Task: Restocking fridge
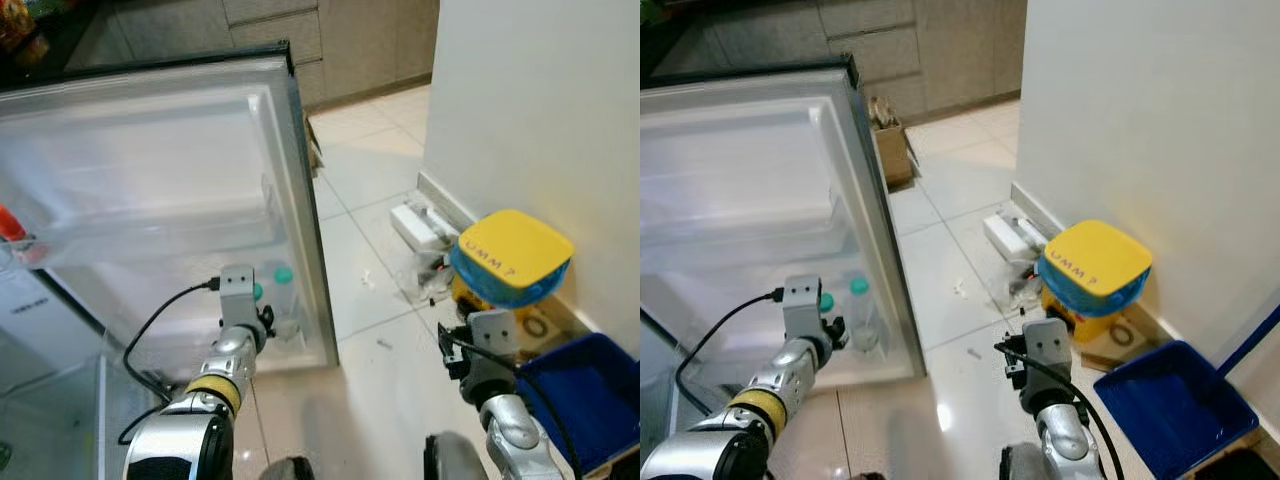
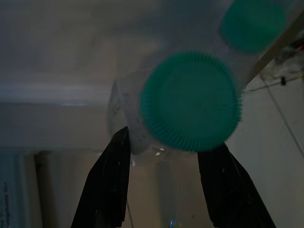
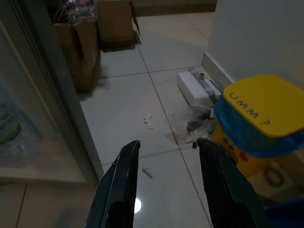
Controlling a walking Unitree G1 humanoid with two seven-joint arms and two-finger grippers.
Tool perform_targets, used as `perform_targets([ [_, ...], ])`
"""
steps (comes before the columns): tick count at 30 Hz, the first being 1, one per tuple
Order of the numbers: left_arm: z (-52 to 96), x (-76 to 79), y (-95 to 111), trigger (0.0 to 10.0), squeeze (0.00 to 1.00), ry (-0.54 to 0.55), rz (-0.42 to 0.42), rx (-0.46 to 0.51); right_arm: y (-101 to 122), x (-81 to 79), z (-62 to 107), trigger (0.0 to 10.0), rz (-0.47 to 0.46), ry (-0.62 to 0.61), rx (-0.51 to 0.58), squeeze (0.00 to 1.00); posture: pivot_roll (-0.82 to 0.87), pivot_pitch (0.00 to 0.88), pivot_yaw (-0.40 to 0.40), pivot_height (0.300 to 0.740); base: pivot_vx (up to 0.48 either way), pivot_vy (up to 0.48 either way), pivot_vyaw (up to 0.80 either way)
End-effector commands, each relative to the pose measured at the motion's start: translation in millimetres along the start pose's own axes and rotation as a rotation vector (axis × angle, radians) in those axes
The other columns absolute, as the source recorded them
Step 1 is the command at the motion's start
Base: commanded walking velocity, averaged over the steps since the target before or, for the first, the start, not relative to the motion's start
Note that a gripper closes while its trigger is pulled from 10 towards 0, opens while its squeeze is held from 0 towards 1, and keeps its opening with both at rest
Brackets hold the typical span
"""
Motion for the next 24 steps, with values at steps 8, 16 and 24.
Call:
perform_targets([
  [8,1.3,-24.6,-9.7,10.0,0.0,0.08,0.027,-0.055,9.0,-8.7,5.3,10.0,-0.024,0.017,0.006,0.0,-0.18,0.319,0.119,0.598,0.0,0.0,0.0],
  [16,-0.7,-21.1,2.9,10.0,0.0,0.059,0.009,-0.031,18.0,-13.4,5.4,10.0,-0.039,0.019,0.023,0.0,-0.17,0.33,0.125,0.598,0.0,0.0,0.0],
  [24,-1.3,-12.9,6.0,10.0,1.0,0.02,-0.004,-0.021,18.6,-11.9,4.5,10.0,-0.035,0.013,0.017,0.0,-0.18,0.303,0.131,0.598,0.0,0.0,0.0],
])
Point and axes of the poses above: a point about 5 cm out from each wrist's last joint towards the gripper, its own z axis pointing back from the gripper into the wrist, its own y axis along the axis of the wrist's last joint, x = y × z, the point moved 1 cm from there along -z, pointing out of the wrist towards the gripper, and after that the axes turned 14 degrees about -z, right-handed, at the moved point
